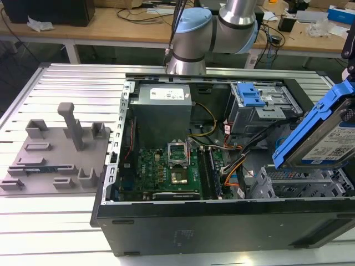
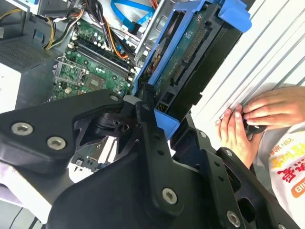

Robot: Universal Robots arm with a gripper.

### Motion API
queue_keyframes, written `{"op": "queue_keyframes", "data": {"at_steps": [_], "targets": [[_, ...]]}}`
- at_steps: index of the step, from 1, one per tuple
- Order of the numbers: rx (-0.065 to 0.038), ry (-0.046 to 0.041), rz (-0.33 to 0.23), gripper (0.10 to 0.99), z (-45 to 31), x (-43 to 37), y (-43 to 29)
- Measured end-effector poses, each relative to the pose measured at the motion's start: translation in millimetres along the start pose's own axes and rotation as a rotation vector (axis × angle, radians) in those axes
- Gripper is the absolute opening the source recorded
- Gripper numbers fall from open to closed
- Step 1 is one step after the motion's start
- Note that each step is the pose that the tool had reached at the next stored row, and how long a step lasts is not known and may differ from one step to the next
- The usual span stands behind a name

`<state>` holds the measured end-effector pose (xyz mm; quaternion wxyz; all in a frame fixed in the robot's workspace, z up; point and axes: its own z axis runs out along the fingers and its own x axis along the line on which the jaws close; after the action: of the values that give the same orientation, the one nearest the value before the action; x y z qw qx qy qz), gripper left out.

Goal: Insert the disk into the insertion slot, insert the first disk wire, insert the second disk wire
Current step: 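Insert the disk into the insertion slot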

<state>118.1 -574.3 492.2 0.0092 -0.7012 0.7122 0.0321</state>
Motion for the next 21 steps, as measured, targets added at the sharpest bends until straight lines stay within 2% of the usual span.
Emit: {"op": "queue_keyframes", "data": {"at_steps": [8, 19, 21], "targets": [[0.045, -0.0007, -0.004, 0.365, 5.0, 0.3, 2.1], [0.046, 0.0020, -0.004, 0.365, 5.2, 0.3, 2.2], [0.047, 0.0057, -0.004, 0.365, 5.3, -0.2, 2.8]]}}
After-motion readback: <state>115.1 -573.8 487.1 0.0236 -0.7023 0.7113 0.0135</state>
